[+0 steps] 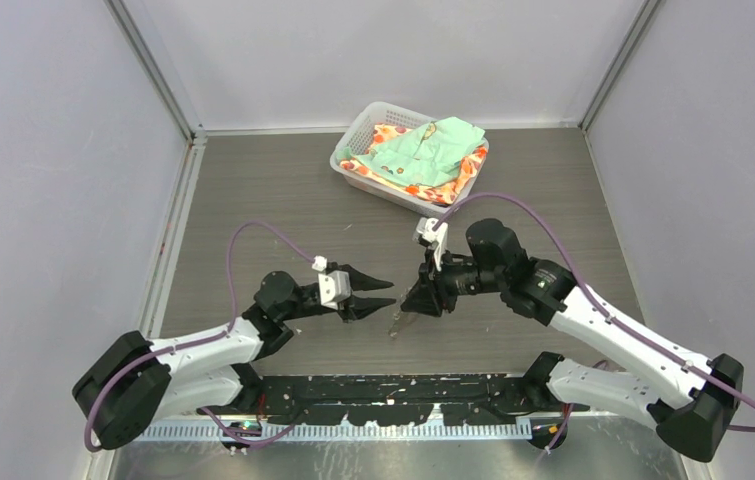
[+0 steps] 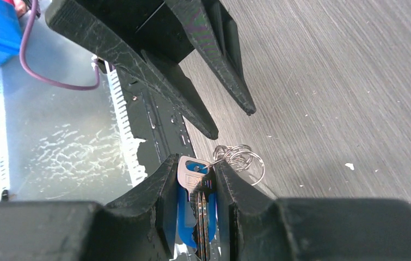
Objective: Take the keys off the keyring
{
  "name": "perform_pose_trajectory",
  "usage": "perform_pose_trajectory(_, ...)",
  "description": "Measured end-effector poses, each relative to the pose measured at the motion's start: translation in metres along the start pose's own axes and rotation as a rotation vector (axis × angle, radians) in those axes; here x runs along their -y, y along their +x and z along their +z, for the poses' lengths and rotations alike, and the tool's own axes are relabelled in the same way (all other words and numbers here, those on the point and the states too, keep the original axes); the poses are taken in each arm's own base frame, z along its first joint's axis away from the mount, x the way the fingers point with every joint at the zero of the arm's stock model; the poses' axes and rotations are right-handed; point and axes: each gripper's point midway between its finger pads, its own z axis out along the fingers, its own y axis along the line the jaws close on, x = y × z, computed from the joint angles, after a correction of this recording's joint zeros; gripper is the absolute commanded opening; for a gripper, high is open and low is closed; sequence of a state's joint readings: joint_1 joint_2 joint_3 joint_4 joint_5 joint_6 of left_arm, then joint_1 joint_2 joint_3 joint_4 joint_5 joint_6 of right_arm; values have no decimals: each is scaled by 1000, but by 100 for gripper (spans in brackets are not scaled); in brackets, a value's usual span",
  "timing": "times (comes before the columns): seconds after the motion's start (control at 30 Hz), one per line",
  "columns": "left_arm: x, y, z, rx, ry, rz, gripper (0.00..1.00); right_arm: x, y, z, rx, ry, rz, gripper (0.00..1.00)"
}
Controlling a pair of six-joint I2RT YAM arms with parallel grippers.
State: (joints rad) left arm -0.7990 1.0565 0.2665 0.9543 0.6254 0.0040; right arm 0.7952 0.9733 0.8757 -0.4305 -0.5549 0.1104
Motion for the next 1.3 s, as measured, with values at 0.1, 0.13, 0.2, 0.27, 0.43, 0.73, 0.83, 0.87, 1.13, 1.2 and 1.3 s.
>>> perform_pose_trajectory(0.1,1,-6,4,13,18,5,34,0,1,-2,15,9,-51,1)
perform_pose_trajectory(0.13,2,-6,6,14,28,2,34,0,1,-3,19,15,-65,1)
perform_pose_trajectory(0.2,6,-7,6,15,43,-11,33,1,2,-4,31,25,-99,1)
perform_pose_trajectory(0.27,10,-7,7,16,63,-21,33,2,1,-6,47,35,-134,1)
perform_pose_trajectory(0.43,19,-9,8,19,96,-35,33,1,-3,-11,83,47,-214,1)
perform_pose_trajectory(0.73,15,-22,16,46,100,-8,33,-1,-2,-12,96,38,-298,1)
perform_pose_trajectory(0.83,14,-25,19,51,105,1,33,-1,-2,-12,95,34,-312,1)
perform_pose_trajectory(0.87,14,-26,20,50,112,1,32,-1,-2,-12,95,33,-316,1)
perform_pose_trajectory(1.13,17,-18,24,14,144,-25,30,-4,-3,-13,100,27,-335,1)
perform_pose_trajectory(1.2,16,-17,25,7,148,-29,28,-5,-3,-12,99,25,-337,1)
perform_pose_trajectory(1.3,17,-15,26,2,149,-32,25,-6,-3,-12,98,21,-339,1)
